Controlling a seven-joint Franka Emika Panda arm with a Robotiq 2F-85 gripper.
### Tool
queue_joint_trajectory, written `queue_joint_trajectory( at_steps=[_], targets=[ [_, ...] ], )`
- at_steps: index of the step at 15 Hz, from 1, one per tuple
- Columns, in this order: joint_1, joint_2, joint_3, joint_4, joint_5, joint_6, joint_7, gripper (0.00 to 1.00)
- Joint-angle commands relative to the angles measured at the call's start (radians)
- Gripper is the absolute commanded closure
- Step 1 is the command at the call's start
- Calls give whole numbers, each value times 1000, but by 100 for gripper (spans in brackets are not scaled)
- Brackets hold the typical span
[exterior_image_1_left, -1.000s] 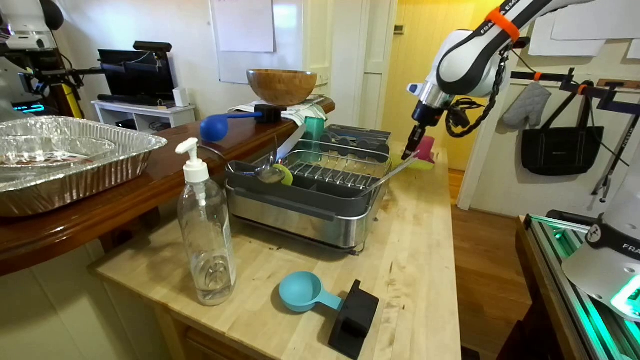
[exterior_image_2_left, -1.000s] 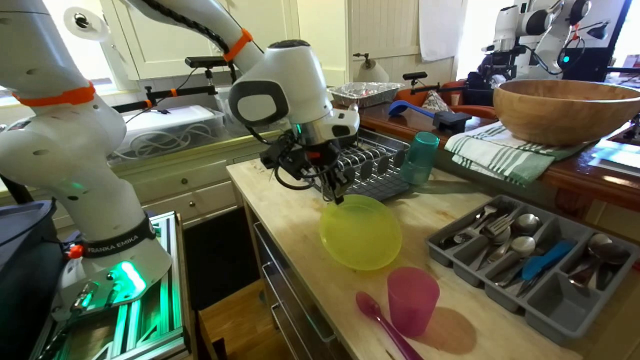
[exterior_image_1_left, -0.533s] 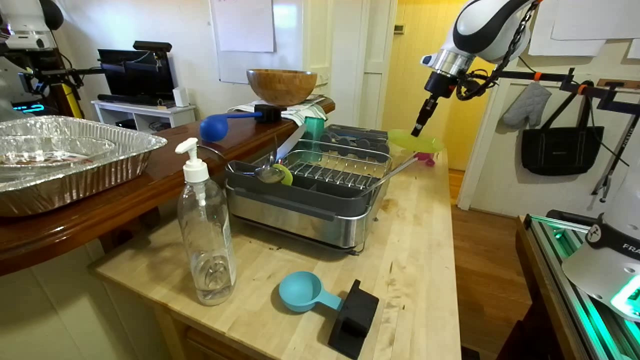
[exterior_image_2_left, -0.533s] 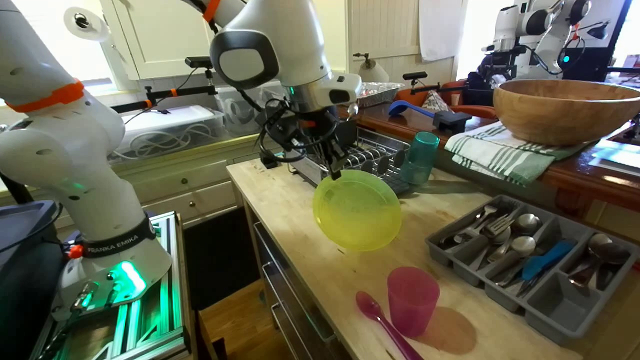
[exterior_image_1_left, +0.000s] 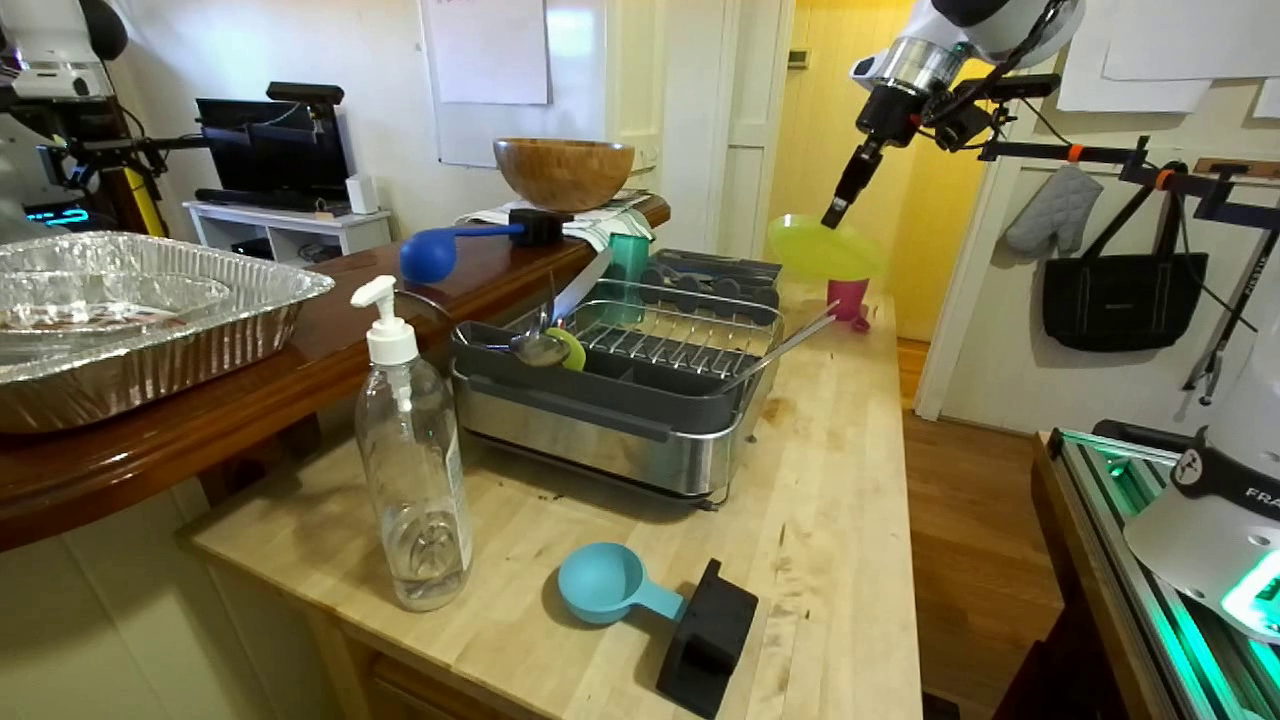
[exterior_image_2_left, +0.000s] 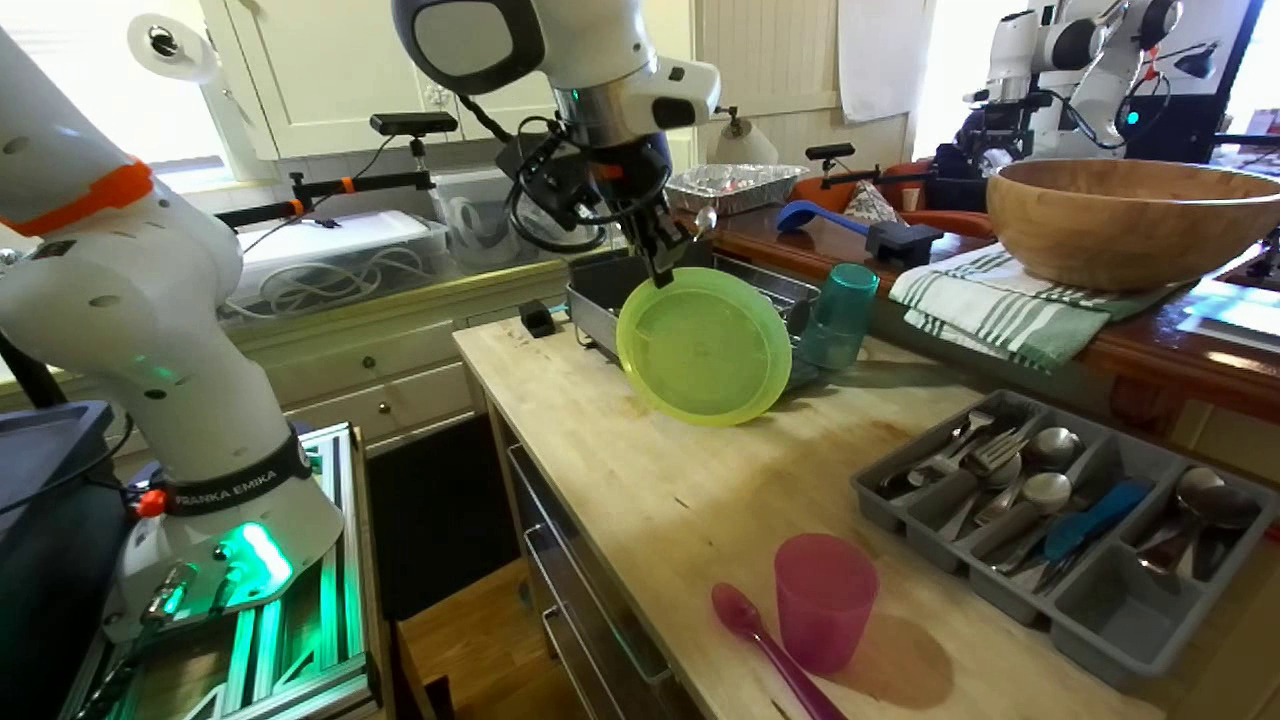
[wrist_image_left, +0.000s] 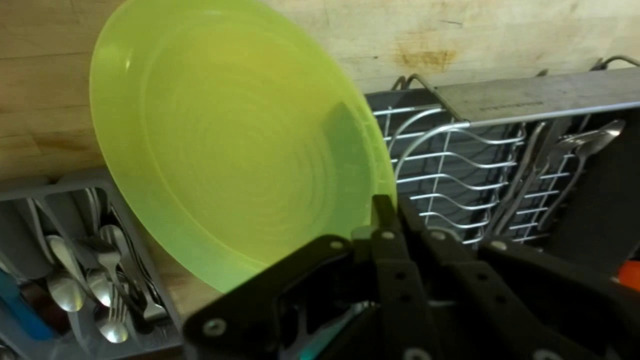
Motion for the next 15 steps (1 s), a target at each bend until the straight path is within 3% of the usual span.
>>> queue_joint_trajectory(
  at_steps=[1, 9, 15],
  targets=[
    [55, -43, -38, 18, 98, -55, -12, 99],
    [149, -66, -75, 29, 381, -54, -86, 99],
    [150, -57, -61, 38, 542, -109, -195, 99]
  ],
)
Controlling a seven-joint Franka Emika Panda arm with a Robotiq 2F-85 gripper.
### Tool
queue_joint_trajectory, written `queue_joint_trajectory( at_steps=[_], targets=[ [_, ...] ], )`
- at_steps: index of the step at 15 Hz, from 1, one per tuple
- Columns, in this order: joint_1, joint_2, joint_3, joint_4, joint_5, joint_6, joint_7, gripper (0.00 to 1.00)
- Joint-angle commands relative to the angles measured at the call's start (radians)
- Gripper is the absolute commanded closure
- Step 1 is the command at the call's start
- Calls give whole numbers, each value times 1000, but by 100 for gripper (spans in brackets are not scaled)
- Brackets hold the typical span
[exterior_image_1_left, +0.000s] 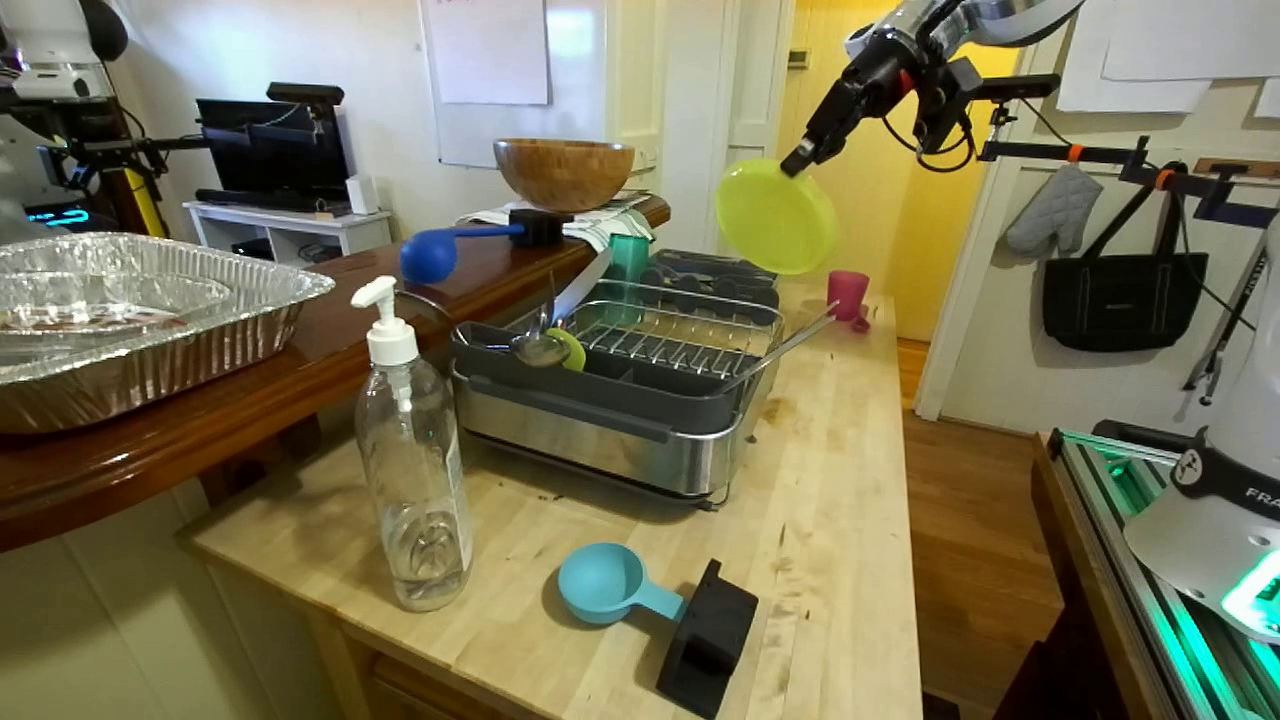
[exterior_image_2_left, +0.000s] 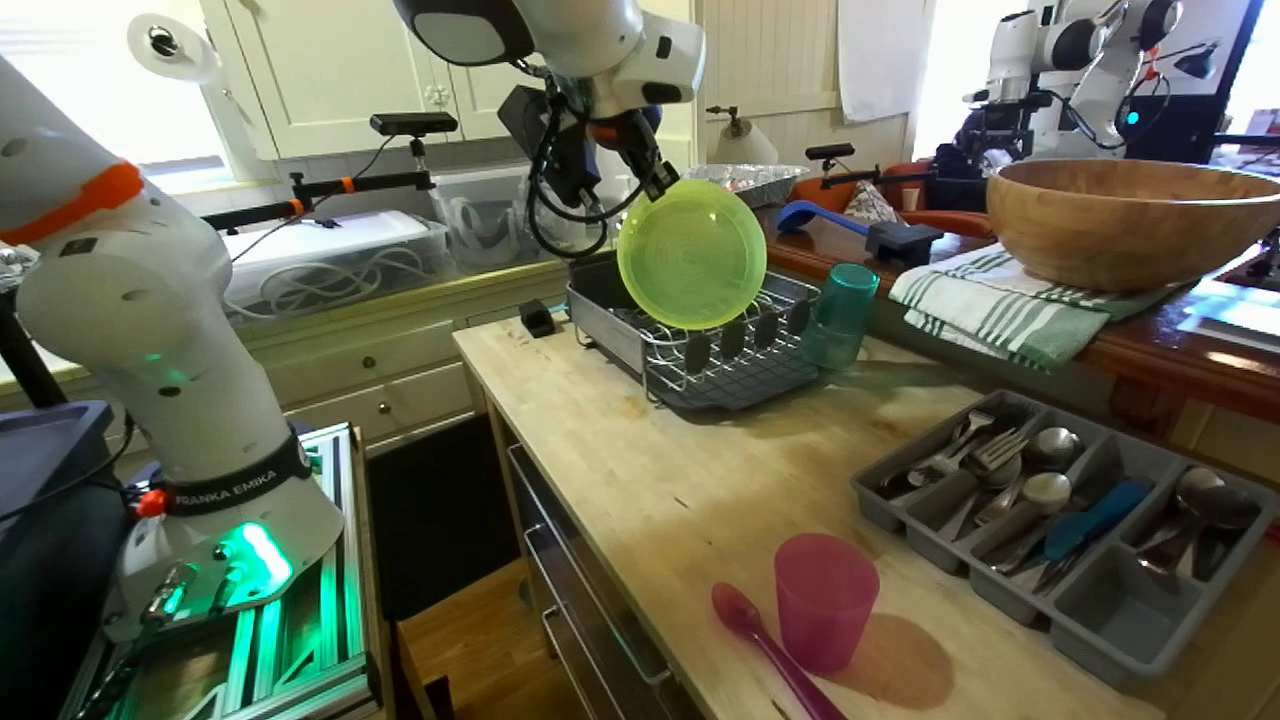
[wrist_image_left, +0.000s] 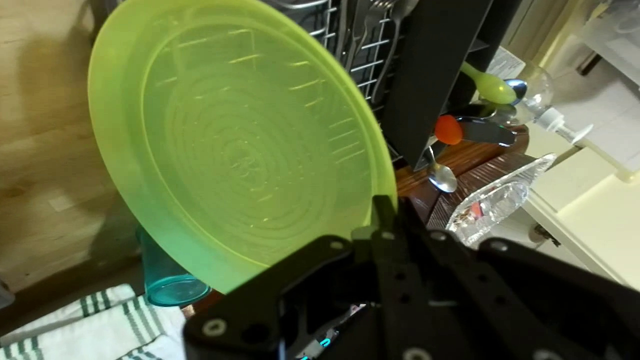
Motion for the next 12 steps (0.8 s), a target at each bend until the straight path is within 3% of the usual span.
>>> queue_joint_trajectory(
  at_steps=[1, 12],
  targets=[
    [0, 6, -8, 17, 98, -77, -84, 99],
    [-80, 65, 1, 22, 242, -244, -234, 99]
  ],
)
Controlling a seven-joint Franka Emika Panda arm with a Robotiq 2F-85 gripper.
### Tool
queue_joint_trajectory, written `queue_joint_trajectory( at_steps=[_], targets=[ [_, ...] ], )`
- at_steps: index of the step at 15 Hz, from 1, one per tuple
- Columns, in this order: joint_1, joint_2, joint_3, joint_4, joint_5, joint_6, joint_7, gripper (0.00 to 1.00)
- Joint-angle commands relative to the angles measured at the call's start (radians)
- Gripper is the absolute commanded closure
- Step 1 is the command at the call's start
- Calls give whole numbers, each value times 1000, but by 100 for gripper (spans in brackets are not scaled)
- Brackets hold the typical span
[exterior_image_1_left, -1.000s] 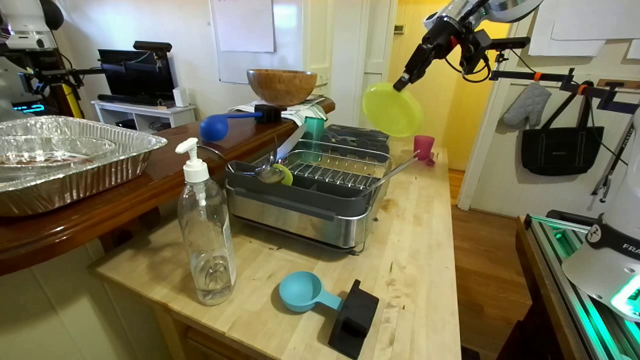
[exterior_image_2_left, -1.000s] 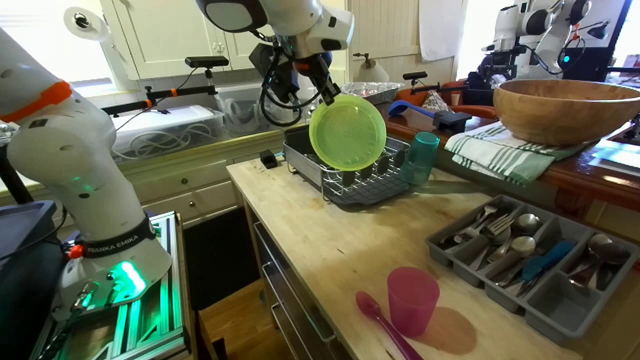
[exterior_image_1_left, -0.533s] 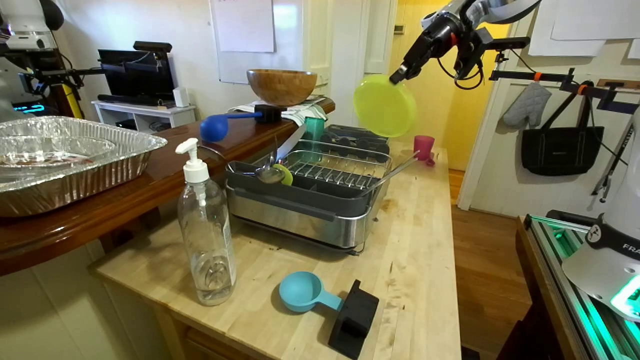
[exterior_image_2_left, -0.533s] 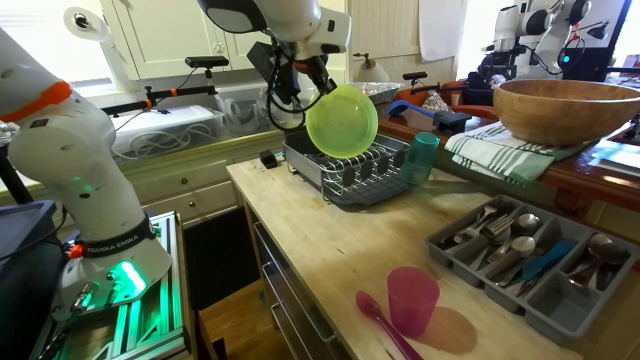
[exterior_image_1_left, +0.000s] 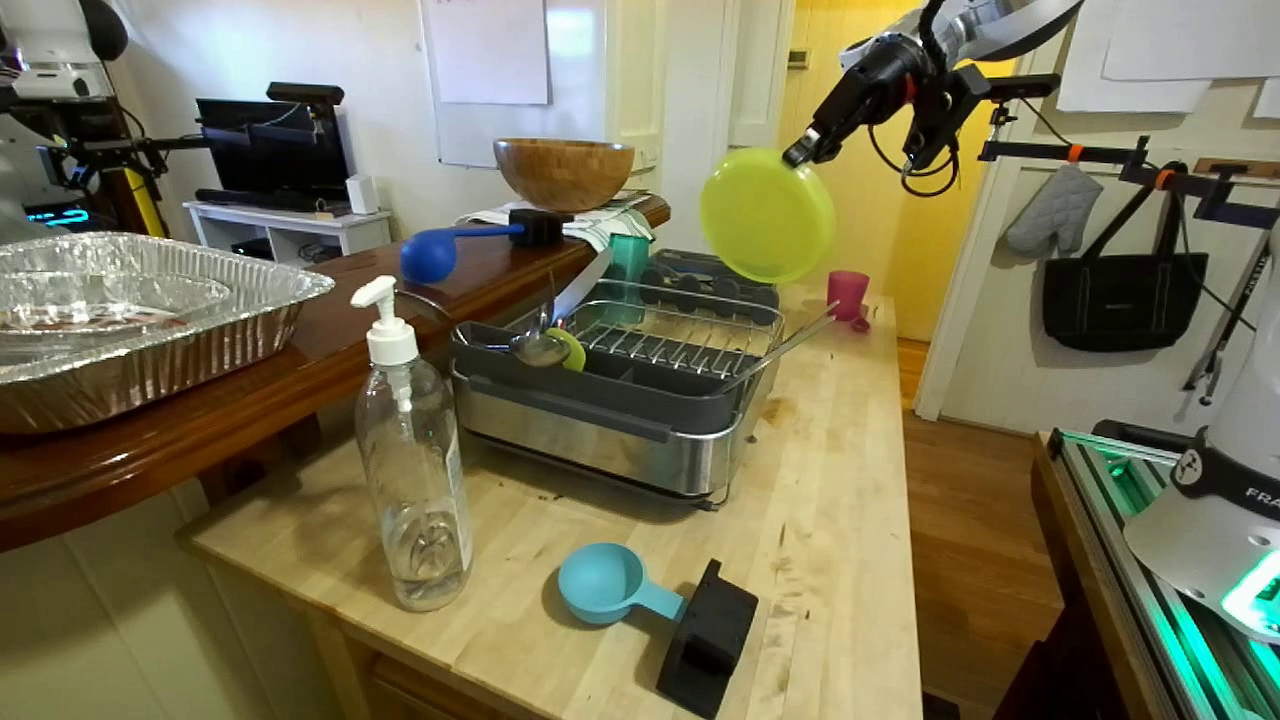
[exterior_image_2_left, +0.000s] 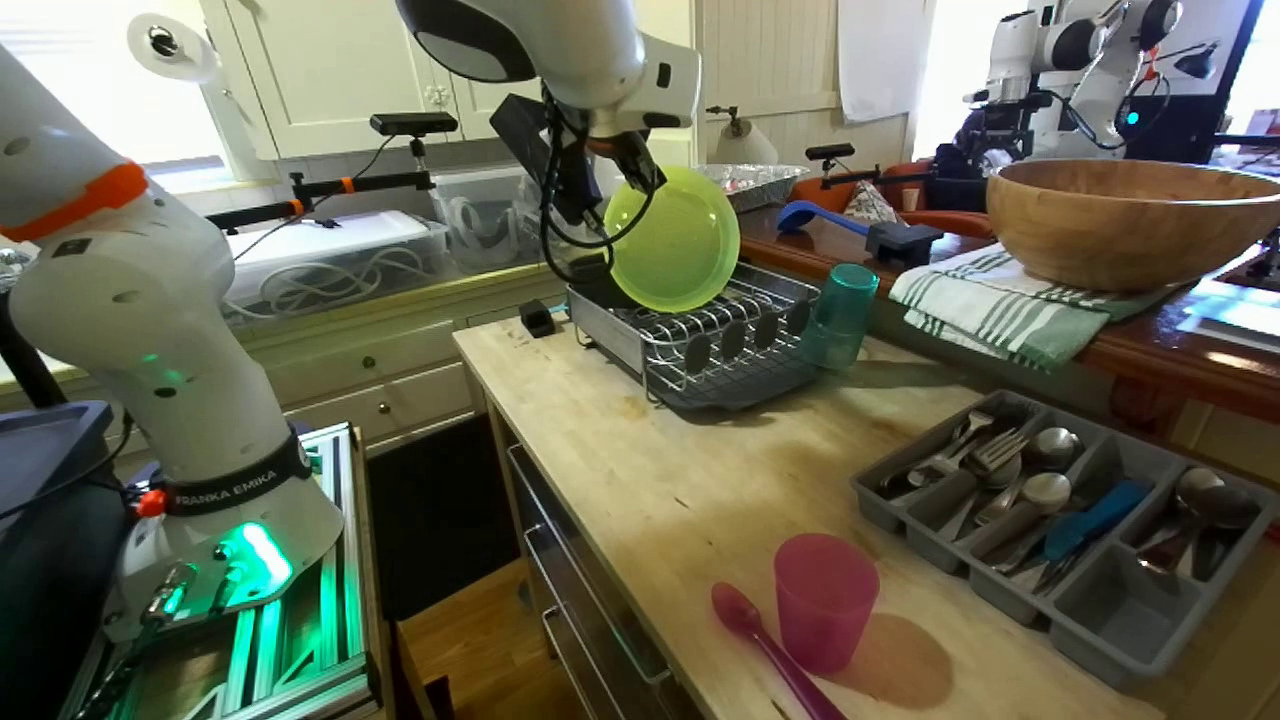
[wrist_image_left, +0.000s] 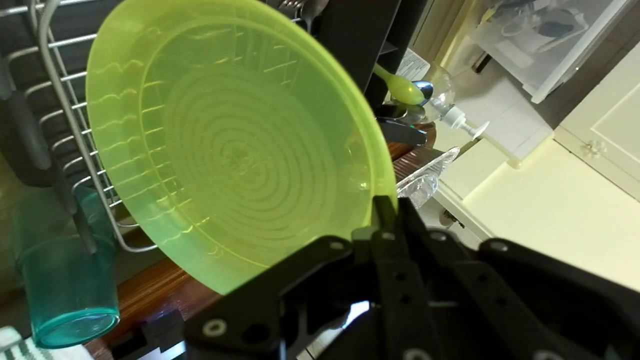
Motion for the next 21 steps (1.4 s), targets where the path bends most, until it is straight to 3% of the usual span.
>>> queue_joint_trajectory(
  at_steps=[1, 10, 21],
  targets=[
    [-48, 44, 4, 19, 46, -62, -67, 99],
    [-82, 97, 38, 24, 140, -68, -133, 99],
    [-51, 101, 232, -5, 311, 322, -30, 99]
  ],
)
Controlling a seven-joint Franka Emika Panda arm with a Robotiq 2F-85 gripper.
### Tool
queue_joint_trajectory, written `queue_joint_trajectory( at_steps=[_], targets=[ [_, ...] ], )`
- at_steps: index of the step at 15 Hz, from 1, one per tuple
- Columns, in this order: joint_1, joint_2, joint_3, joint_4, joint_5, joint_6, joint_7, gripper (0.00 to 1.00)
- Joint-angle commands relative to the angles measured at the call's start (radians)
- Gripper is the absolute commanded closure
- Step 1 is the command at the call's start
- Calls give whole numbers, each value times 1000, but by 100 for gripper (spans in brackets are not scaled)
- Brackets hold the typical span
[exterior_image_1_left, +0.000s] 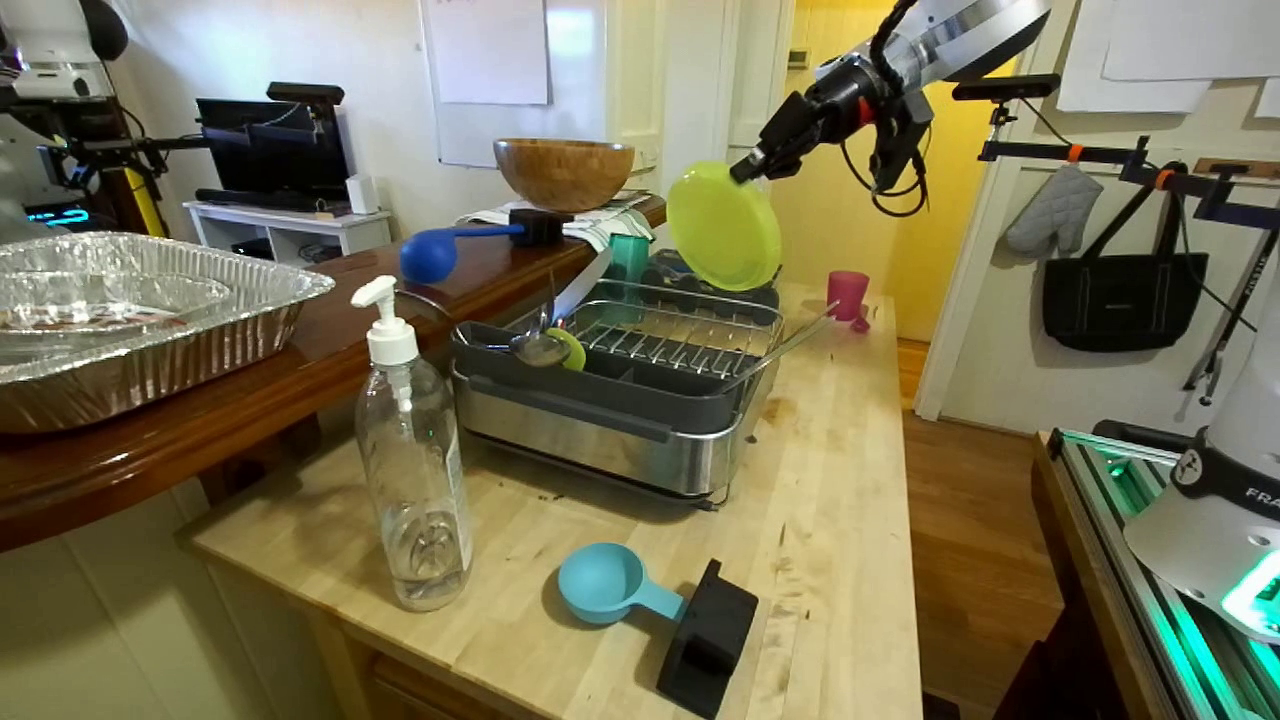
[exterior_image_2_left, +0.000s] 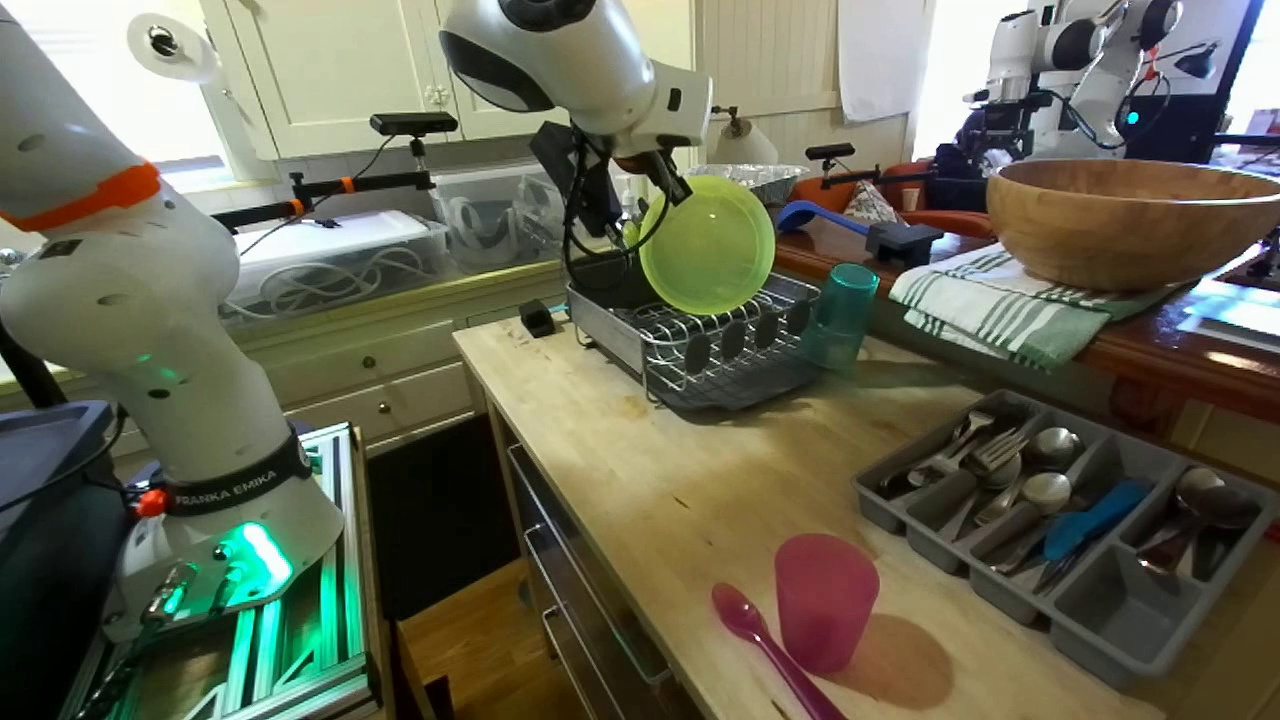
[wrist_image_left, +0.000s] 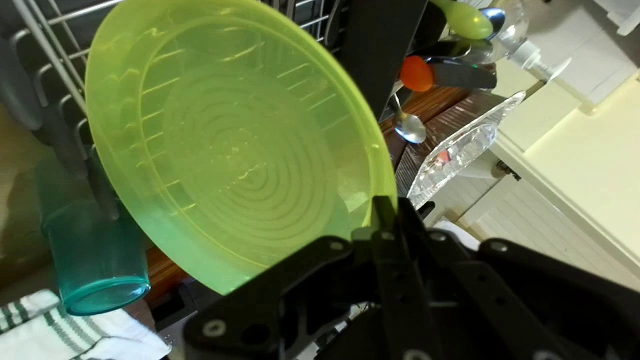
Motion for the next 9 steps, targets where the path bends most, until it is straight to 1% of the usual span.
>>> queue_joint_trajectory(
  at_steps=[1, 2, 3, 8, 9],
  targets=[
    [18, 8, 43, -8, 84, 92, 33, 99],
    [21, 9, 52, -7, 87, 97, 37, 99],
    [8, 6, 37, 1, 48, 58, 22, 95],
    [14, 9, 48, 1, 59, 73, 32, 95],
    [19, 6, 64, -5, 87, 130, 32, 99]
  ],
)
